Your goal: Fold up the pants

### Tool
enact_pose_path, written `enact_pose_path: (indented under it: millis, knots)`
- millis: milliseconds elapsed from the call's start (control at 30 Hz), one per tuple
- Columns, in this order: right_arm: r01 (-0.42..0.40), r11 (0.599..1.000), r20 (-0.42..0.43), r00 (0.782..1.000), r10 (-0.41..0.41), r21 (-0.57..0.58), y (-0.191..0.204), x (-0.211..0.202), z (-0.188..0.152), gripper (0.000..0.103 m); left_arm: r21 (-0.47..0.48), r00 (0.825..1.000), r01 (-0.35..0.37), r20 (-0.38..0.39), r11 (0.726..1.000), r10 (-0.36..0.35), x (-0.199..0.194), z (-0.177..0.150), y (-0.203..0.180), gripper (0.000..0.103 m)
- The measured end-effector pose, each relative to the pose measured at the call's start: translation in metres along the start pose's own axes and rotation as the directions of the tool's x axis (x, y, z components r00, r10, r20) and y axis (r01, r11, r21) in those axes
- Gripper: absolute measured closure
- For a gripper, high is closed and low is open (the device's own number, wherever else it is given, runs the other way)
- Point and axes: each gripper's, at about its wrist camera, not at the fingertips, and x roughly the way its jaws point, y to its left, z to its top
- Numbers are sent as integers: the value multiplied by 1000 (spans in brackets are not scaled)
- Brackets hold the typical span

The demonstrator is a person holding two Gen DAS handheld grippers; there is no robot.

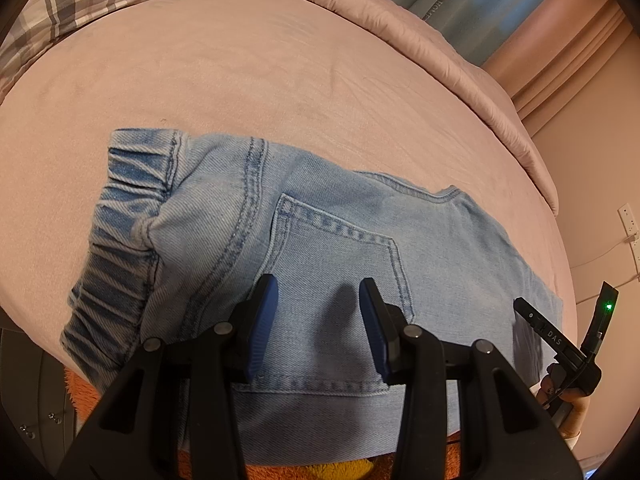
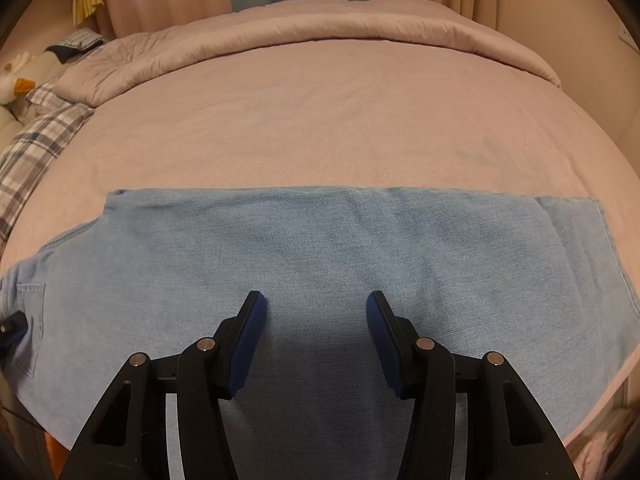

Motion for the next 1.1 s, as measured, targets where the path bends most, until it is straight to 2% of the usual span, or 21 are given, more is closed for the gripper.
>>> enact_pose_path:
  millis: [700,900,1100]
  knots:
    - [-19,1000,0,1000,19,7,-4,0,2,51,-1,1000,-1,0,1000,1,1,0,0,61]
    - [23,999,3,1000,-23,29,-14,-4,2,51,-1,1000,-1,2,1000,1,1,0,0,60]
    - [53,993,6,999,-54,102,-39,-10,0,51,-2,1000,-2,3,1000,2,1,0,0,60]
